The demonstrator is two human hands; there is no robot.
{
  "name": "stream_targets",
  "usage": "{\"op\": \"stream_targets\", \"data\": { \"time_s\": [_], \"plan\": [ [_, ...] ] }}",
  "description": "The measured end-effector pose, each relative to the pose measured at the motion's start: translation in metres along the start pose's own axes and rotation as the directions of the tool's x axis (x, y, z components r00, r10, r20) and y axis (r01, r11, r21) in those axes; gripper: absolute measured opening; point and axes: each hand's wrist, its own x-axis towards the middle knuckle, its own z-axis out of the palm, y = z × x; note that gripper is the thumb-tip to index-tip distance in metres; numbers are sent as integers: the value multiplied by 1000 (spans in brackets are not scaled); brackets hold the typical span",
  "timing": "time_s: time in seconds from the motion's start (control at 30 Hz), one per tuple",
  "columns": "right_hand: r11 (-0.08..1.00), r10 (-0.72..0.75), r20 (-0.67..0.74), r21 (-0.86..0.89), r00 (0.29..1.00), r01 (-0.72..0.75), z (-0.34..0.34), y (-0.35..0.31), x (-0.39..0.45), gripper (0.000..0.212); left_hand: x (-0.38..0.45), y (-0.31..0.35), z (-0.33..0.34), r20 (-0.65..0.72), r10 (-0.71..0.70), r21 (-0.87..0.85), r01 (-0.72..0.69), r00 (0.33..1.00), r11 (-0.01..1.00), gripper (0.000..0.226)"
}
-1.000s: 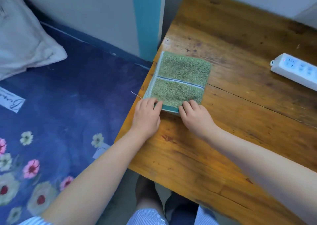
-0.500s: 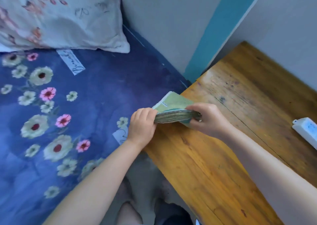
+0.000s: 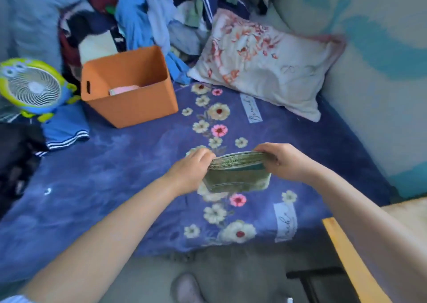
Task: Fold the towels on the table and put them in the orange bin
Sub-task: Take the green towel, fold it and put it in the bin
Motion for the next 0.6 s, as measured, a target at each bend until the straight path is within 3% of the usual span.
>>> {"op": "stream_targets", "data": {
  "time_s": [0.27, 0.6],
  "plan": [
    [968, -244, 30, -54, 969, 245, 38, -120, 119, 47, -55, -142, -77, -121, -215, -236, 182, 969, 954, 34],
    [946, -314, -61, -111, 948, 306, 25, -179, 269, 29, 11, -261, -150, -242, -445, -398, 330, 863, 856, 26]
  ]
}}
